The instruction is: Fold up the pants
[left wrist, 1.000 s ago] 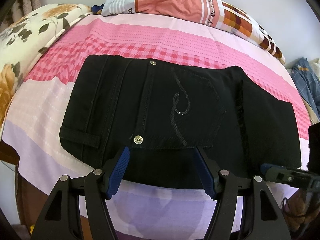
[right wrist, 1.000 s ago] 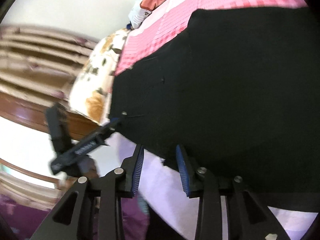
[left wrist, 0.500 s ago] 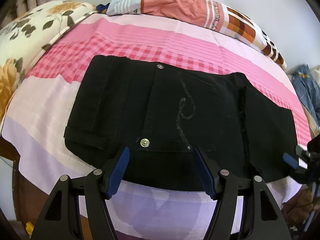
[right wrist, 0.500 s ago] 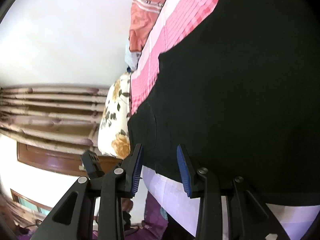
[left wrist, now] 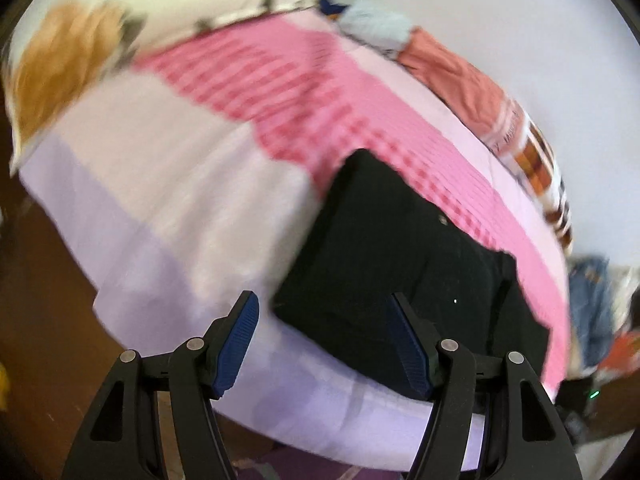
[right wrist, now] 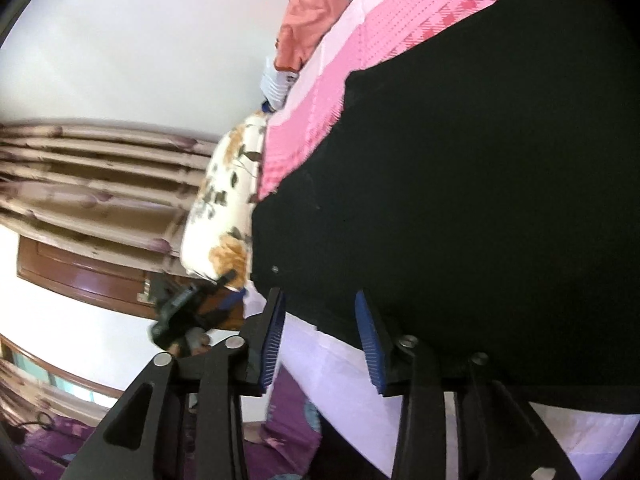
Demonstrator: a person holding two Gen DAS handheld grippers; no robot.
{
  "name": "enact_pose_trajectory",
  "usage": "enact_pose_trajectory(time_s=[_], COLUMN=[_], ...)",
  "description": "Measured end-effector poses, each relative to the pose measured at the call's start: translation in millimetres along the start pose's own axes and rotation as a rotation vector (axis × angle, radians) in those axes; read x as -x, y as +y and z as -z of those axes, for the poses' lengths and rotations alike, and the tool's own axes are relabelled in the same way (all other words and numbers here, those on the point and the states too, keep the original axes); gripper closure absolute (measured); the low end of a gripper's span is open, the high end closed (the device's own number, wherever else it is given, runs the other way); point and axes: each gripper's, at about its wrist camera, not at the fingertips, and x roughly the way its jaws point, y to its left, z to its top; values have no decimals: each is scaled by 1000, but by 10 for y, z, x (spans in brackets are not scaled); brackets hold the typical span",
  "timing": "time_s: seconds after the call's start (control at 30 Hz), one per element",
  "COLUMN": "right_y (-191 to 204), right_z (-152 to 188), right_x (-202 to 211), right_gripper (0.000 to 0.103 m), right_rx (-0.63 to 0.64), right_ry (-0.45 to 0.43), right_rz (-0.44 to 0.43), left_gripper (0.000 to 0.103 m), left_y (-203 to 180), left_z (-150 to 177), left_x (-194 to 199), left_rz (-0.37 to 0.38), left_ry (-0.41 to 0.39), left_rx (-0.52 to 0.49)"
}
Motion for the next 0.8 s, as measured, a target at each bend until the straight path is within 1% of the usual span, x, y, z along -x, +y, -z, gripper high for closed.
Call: enact_pose_trajectory(time_s=[0.1,0.17,0.3,0.33,0.43,0.57,0.7,0.73,0.8], right_y=[-14,-6,-11,-23,-44,-51,-53,-54,-54], right_z=[17,21,32,30,28,32,33,33,31], right_x=[-23,-44,-25,-24,-32,-32,-37,-39,-34], right_gripper=[63,63,60,60,59,57,55,55,54], right_rx=[-10,-11,-27,-30,-43,-52,-56,-56,-61], right_ry=[11,13,8,8,10,9,11,11,10], right_rz=[8,13,11,10,6,-4,-5,-4,-7], left_gripper=[36,38,52,54,54,54,53,53,52], left_y=[211,284,289,277,274,334,379,374,359], left_z=[15,39,96,119,161,157,137,131,110], left_x=[-59,-144,-281,-308,-383,-515,-575,-578,-603], left_rz=[111,158,220,232,248,249,284,301,309], left_ry=[49,88,153,165,187,204,193,182,172], left_rx=[91,141,175,180,209,250,277,274,252])
